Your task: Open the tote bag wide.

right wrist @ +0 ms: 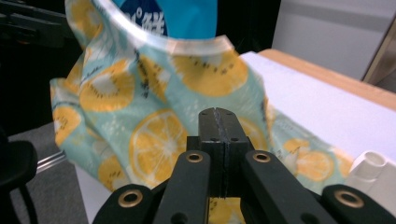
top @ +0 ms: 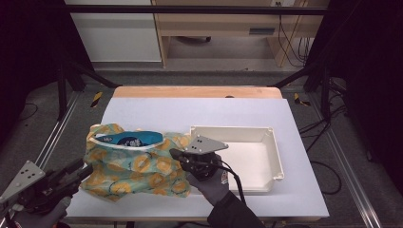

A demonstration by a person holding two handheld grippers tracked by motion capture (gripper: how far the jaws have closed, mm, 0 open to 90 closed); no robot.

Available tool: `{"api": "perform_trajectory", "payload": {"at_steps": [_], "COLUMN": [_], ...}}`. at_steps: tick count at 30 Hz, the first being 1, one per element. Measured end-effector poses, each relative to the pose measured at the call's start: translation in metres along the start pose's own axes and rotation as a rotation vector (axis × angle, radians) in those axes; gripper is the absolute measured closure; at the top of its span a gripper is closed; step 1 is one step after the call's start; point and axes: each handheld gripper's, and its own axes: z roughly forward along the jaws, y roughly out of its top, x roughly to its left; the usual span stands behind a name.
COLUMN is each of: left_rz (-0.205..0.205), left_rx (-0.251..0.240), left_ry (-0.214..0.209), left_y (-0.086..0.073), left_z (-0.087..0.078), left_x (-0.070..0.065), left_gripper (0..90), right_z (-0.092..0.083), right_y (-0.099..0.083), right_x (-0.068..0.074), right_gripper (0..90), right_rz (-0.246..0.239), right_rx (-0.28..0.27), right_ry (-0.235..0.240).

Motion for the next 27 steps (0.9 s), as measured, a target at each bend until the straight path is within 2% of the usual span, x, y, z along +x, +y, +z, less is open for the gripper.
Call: {"api": "perform_trajectory", "payload": {"at_steps": [5,8,10,13,16,19,21,27], "left_rz": [0.025,0.034,0.044,0.045,0.052,0.048,0.047,0.035], "left_rx": [-0.005,0.007,0.021,0.054,0.065,0.066,0.068,0.096], "left_ry": [0.004,-0.008,-0.010,0.000,0.014,0.015,0.012,0.013], "left_y": [0.015,0.021,0.023,0.023,0.021,0.019,0.017,0.004], "left_z": [0.005,0.012,0.017,0.023,0.022,0.019,0.017,0.017], "left_x": [0.000,-0.001,-0.002,-0.001,-0.001,0.000,0.000,0.000], "left_gripper": [53.8,56.4,61.8,78.4,89.3,89.9,89.9,89.9], "right_z": [-0.004,-0.002,0.003,0.010,0.016,0.018,0.017,0.012], "right_y": [0.006,0.007,0.007,0.005,0.001,-0.001,-0.002,-0.001], "right_x": [-0.002,-0.005,-0.006,-0.008,-0.009,-0.008,-0.007,-0.001], "right_gripper": [68.2,59.6,53.8,52.2,61.1,76.2,89.6,90.0], "right_rz": [-0.006,-0.002,0.012,0.018,0.020,0.021,0.018,0.007], "right_rx": [-0.038,-0.047,-0.040,-0.005,0.028,0.053,0.059,0.054], "right_ry": [-0.009,-0.020,-0.020,-0.022,-0.010,-0.008,-0.004,0.020]}}
